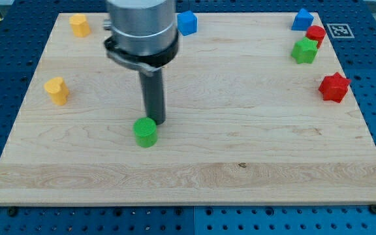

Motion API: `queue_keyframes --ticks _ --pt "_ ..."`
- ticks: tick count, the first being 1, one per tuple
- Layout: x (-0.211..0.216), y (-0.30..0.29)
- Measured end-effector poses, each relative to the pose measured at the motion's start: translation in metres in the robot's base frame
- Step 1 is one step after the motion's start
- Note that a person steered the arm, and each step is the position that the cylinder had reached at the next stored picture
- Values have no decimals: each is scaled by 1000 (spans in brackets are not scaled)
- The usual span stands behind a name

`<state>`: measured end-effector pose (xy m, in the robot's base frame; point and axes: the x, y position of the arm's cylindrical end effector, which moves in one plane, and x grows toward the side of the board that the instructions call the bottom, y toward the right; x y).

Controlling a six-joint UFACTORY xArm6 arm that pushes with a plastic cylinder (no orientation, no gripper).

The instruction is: Slide the green circle to the bottom left

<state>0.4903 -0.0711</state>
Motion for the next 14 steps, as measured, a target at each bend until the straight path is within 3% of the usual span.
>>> queue_keyframes --ticks 3,5,8,10,13,14 --pt "46 -3" --pt "56 27" --pt "101 -42" --pt "110 -38" --pt "116 -105" --pt "110 -97"
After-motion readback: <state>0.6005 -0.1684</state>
